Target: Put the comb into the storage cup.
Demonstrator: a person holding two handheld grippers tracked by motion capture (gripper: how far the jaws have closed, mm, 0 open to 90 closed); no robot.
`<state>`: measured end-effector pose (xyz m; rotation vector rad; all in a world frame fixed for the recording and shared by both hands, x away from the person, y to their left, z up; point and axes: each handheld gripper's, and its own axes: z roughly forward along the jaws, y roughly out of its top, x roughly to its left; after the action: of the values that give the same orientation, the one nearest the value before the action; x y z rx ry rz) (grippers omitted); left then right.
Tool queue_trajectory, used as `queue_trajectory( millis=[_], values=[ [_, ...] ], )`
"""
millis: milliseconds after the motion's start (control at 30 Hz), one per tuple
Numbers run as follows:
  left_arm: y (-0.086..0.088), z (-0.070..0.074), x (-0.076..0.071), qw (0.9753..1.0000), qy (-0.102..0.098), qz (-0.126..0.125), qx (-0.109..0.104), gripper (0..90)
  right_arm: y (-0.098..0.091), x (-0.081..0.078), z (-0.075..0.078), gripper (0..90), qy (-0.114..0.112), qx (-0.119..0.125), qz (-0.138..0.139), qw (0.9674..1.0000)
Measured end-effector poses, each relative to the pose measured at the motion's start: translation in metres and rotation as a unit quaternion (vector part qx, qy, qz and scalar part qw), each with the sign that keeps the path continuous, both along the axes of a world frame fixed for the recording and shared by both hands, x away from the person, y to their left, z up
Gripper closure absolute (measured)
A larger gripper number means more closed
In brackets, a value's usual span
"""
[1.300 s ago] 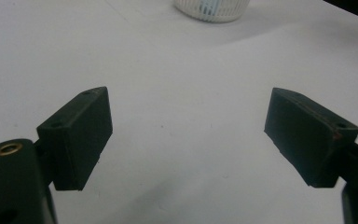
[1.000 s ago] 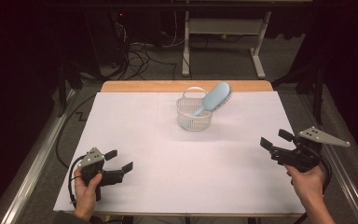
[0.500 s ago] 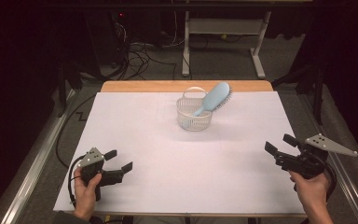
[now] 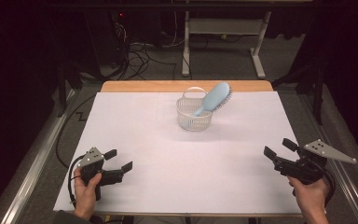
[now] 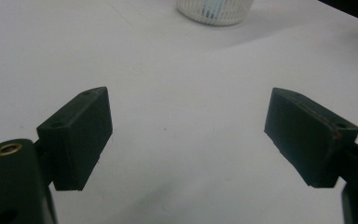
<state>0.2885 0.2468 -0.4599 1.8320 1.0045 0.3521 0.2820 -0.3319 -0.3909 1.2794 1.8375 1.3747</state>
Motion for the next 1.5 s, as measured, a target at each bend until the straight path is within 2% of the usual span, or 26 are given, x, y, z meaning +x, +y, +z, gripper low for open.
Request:
queue_trajectory(
  millis=[1033,1233,1500],
  values=[
    [0.003,0.002,-0.004,1.0000,-0.007,0.004,-0.004,16.1,0.002,-0.014,-0.018,19.5,0.005,-0.004,-0.003,1.0000],
    [0.005,0.002,-0.004,0.9999,-0.006,0.008,-0.006,16.0,-0.001,-0.018,-0.022,19.4,0.000,-0.004,-0.006,1.0000],
    [0.009,0.002,-0.005,0.9999,-0.006,0.012,-0.010,16.0,-0.005,-0.023,-0.028,19.3,0.000,-0.013,-0.011,0.9999]
  ],
)
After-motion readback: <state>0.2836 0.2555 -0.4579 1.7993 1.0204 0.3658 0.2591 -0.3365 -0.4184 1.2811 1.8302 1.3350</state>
